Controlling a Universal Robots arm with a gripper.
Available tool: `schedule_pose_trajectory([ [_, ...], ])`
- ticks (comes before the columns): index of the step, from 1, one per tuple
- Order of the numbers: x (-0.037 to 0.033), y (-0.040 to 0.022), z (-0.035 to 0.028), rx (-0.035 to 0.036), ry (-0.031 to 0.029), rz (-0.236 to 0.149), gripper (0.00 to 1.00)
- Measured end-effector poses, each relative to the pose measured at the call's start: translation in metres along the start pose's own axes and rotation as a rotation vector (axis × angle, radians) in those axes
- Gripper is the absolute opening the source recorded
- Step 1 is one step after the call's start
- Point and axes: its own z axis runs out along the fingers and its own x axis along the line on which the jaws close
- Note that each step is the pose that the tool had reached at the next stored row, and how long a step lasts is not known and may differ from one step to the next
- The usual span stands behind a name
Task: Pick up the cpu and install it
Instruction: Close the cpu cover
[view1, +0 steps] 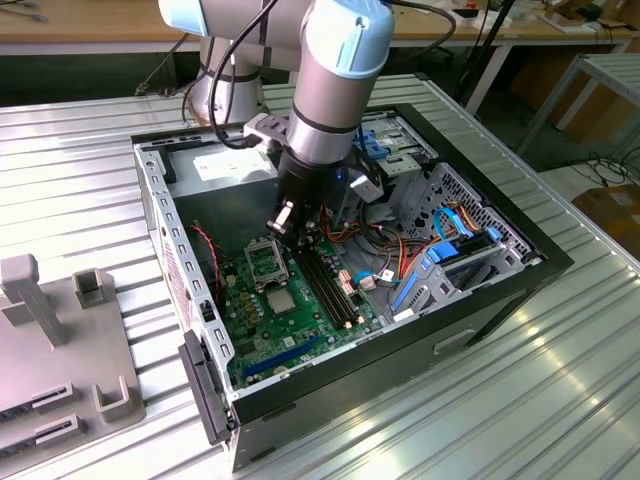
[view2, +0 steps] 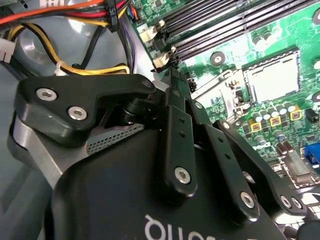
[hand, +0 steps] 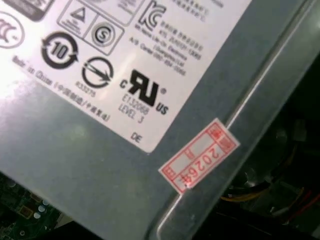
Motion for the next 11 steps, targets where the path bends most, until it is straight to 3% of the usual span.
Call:
schedule_pose_trajectory([
  [3,0.0032,0.0028,0.0018,-0.0043,-0.0031,0.000,0.11],
  [11,0.0041,0.0034,-0.0017,-0.0040,-0.0033,0.000,0.11],
])
